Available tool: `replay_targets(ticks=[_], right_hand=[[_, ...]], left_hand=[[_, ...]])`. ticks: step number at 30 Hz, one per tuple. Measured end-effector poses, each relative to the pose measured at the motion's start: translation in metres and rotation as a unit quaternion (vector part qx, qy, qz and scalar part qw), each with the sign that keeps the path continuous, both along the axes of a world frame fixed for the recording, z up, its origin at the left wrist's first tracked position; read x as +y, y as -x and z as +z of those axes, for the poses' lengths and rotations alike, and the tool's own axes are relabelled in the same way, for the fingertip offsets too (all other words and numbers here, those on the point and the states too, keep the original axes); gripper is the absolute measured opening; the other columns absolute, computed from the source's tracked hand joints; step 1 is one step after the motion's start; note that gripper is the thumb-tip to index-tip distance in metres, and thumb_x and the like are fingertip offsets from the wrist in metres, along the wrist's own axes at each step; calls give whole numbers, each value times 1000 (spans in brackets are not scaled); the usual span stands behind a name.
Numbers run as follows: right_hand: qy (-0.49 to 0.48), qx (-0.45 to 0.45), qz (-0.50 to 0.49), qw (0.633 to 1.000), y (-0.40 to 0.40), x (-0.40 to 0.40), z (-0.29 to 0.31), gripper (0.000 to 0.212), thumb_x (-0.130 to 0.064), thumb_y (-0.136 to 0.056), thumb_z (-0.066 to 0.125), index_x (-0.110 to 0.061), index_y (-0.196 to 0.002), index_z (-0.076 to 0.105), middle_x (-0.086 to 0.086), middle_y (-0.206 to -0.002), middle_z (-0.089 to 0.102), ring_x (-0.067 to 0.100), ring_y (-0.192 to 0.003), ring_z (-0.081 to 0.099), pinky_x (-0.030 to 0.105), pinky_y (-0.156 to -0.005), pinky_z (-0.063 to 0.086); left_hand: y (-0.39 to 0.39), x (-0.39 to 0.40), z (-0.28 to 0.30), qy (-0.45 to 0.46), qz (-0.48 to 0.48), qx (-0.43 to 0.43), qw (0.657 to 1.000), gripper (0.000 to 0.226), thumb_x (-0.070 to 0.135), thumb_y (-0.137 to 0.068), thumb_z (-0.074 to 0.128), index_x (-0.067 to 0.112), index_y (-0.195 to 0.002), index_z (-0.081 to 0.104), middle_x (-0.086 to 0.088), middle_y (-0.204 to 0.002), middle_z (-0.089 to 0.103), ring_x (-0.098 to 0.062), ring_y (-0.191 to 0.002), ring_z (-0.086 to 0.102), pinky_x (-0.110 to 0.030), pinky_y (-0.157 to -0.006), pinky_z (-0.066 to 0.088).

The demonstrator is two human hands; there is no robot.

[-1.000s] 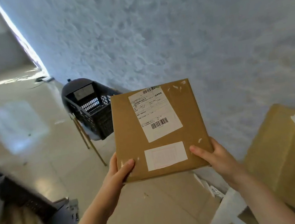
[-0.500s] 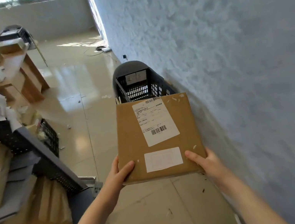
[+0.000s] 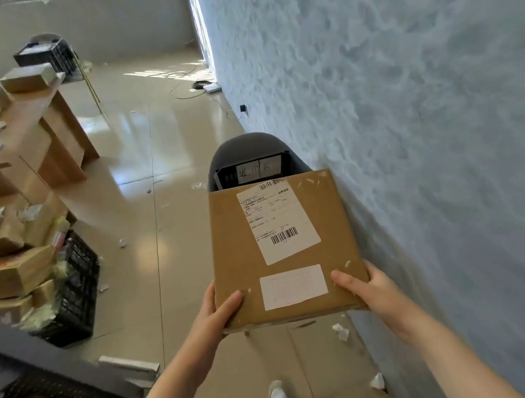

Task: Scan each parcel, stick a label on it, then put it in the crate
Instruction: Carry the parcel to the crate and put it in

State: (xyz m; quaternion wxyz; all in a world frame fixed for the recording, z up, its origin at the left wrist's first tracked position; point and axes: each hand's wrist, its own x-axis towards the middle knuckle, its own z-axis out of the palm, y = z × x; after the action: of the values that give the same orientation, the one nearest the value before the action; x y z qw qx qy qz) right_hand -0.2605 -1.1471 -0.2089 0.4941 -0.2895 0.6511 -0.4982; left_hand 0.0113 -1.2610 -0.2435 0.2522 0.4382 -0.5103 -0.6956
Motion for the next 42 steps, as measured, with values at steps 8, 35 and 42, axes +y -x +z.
replay_targets(ticks=[8,35,42], right_hand=[[-47,23,5,999,88,-145,-20,72,-57,-70,81,-27,-131,55,-9,-116,71,7,-100,70,18,-76,55],[-338,-51,105,934,234,-470,-272,61,-27,-91,69,-18,-144,42,0,-125,61,21,-114,58,41,-103,47],[-342,48,74,935,219,-489,-331,56,-21,-94,65,-19,-145,42,2,-130,59,18,-109,55,38,-101,47]], left_hand=[[83,-147,-24,-46,-57,-26,997,99,66,-68,71,39,-151,24,13,-132,61,-4,-111,65,-32,-100,50],[254,-401,-239,-288,177,-189,922,70,19,-96,60,21,-156,23,-5,-146,48,-28,-128,51,-49,-111,41],[266,-403,-309,-219,171,-309,909,74,39,-91,57,30,-155,20,-2,-154,39,-27,-139,39,-52,-115,33]])
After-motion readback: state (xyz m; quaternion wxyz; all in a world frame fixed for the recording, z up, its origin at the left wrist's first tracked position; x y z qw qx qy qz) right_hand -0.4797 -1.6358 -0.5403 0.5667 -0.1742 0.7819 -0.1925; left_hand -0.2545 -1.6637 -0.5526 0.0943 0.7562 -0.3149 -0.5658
